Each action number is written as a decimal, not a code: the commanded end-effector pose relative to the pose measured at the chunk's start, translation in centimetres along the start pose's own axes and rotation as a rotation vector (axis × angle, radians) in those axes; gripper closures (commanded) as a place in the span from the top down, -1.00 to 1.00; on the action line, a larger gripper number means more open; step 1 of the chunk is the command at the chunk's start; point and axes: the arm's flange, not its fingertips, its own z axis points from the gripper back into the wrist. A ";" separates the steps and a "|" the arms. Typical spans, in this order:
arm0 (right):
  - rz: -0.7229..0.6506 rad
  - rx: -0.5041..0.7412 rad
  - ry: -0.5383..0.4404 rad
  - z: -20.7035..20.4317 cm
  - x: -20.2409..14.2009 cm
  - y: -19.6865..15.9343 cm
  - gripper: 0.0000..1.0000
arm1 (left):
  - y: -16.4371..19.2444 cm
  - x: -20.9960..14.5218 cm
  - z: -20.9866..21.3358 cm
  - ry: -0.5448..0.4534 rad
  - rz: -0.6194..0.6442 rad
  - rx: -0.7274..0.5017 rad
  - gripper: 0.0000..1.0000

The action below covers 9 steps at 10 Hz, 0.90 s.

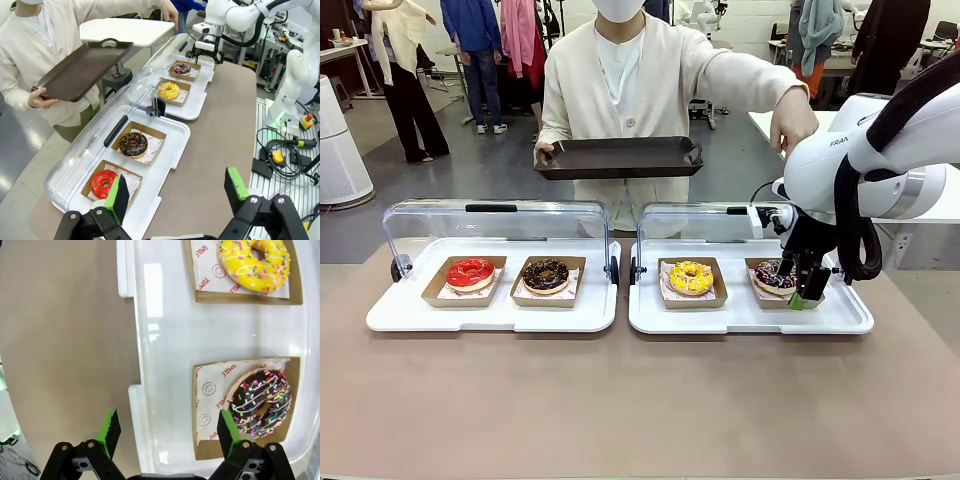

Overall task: Provide the desired donut to the person.
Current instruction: Pick up and lift the Paper togo box containing the Donut pointed at by the person.

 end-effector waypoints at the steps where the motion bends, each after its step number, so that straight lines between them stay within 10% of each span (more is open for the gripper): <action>1: 0.020 0.014 -0.002 -0.8 0.4 -0.2 1.00 | 0.1 0.0 0.0 -0.018 -0.021 -0.003 1.00; 9: 0.058 0.026 0.020 -4.3 1.9 -2.6 1.00 | 0.1 0.0 0.0 -0.018 -0.021 -0.003 1.00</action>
